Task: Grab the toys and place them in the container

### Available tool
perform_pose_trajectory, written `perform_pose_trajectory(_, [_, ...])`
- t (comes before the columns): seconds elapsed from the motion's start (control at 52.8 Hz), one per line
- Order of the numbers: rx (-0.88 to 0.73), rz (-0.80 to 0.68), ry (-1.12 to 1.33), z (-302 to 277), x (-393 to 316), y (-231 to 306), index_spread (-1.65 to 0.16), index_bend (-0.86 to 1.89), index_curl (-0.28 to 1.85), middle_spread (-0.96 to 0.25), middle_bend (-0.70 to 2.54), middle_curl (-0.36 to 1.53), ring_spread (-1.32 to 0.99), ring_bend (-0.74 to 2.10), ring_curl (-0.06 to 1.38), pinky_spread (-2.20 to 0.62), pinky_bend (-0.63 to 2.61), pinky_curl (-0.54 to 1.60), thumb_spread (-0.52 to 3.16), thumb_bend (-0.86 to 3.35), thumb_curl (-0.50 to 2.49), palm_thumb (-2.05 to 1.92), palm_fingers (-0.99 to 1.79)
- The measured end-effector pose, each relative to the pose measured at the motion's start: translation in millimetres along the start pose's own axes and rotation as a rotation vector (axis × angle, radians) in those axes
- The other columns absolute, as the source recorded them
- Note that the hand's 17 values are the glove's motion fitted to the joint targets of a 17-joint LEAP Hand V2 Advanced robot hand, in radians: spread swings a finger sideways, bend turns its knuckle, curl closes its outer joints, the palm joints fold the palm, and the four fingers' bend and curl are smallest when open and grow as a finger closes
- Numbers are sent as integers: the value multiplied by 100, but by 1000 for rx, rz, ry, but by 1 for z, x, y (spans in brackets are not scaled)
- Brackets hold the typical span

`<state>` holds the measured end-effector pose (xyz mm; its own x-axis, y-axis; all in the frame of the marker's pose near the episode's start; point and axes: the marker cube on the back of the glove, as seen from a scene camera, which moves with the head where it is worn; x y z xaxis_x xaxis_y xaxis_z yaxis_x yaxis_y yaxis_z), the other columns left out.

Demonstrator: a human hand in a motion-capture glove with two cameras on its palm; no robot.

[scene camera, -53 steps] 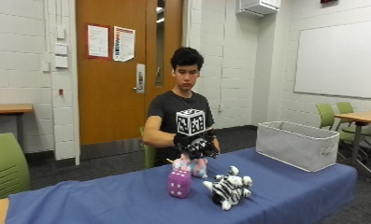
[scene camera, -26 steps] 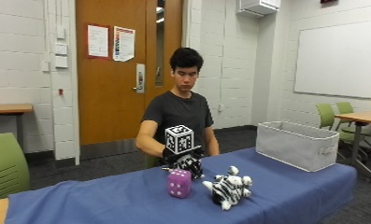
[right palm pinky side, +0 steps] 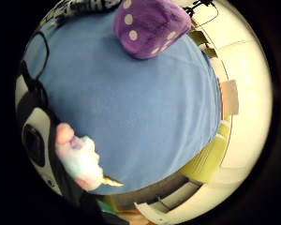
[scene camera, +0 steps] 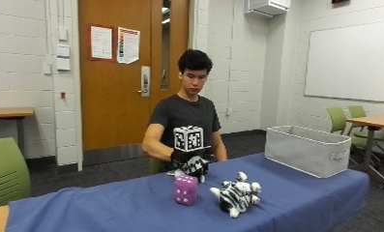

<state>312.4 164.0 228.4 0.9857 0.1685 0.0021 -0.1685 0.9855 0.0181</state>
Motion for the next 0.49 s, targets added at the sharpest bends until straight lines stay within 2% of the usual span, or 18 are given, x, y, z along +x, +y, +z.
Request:
perform_pose_trajectory(0.189, [-74, -15, 18, -16, -6, -20, -38, 32, 77, -42, 63, 56, -47, 105, 50, -47, 76, 42, 97, 24, 60, 71, 123])
perform_pose_trajectory(0.492, [69, -102, -12, -155, -76, -72, -45, 27, 102, -43, 82, 69, -42, 122, 55, -50, 81, 43, 84, 24, 76, 70, 118])
